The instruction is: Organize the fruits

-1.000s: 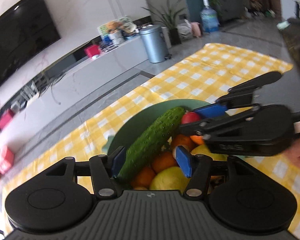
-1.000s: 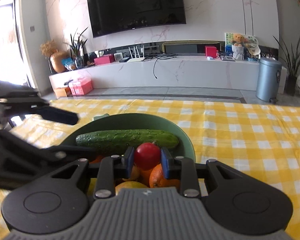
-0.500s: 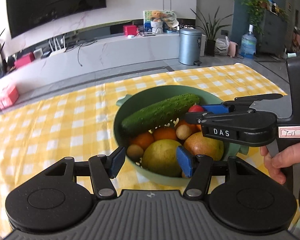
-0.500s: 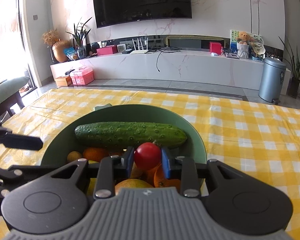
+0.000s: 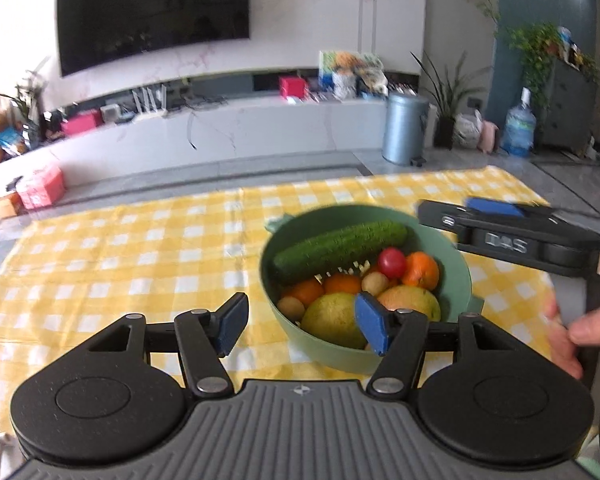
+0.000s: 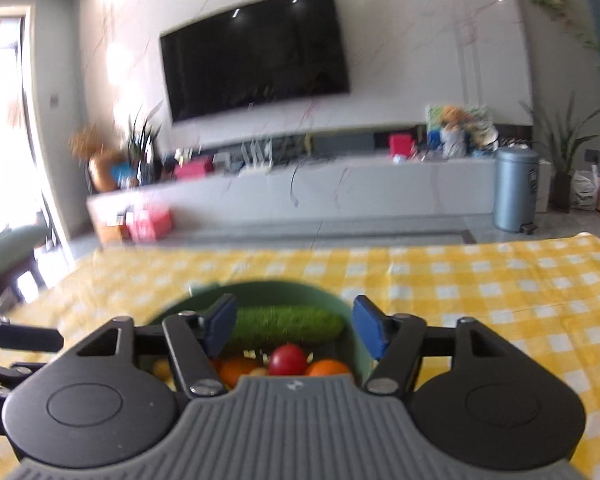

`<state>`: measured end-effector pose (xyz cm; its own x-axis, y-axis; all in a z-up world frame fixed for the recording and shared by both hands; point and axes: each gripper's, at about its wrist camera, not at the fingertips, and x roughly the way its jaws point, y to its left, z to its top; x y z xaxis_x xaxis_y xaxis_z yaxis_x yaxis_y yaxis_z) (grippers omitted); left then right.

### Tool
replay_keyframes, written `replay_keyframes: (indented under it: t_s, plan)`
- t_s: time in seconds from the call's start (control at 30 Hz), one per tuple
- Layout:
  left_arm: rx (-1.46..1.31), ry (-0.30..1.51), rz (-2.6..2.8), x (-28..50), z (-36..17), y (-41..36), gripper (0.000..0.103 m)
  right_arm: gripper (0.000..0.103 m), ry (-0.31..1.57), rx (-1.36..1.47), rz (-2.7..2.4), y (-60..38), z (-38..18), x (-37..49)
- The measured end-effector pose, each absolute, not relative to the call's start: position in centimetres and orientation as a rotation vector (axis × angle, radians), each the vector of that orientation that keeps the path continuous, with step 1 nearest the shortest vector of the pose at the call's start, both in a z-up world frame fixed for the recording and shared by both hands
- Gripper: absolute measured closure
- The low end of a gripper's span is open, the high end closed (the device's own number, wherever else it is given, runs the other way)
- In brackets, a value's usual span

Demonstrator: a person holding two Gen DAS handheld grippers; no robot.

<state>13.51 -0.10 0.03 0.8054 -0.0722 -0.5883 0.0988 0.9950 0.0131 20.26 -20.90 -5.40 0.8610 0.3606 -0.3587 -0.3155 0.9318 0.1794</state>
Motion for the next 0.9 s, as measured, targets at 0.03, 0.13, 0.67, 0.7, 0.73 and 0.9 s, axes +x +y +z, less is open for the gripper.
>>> replay_keyframes:
  t_s: [0.03, 0.13, 0.67, 0.7, 0.73, 0.9]
  plan:
    - [0.039, 0.608, -0.077, 13.0, 0.4, -0.1, 0.028, 0.038, 0.386, 0.131, 0.345, -21.2, -5.1, 19.5]
    - [0.032, 0.540, -0.037, 11.4, 1.5, -0.4, 0.021, 0.032, 0.364, 0.164, 0.316, -22.0, -4.1, 17.1]
    - [0.060, 0.479, 0.028, 6.4, 0.0, -2.0, 0.017, 0.021, 0.400, 0.107, 0.220, -22.1, -4.1, 5.5]
    - [0.075, 0.493, 0.027, 6.3, -0.3, -2.3, 0.017, 0.020, 0.396, 0.110, 0.220, -22.1, -4.0, 5.0]
    - [0.089, 0.506, 0.026, 6.1, -0.6, -2.4, 0.017, 0.020, 0.392, 0.108, 0.220, -22.1, -3.9, 4.4]
    - [0.107, 0.539, 0.022, 5.4, -1.9, -2.8, 0.017, 0.016, 0.399, 0.064, 0.200, -21.4, -4.4, 2.7]
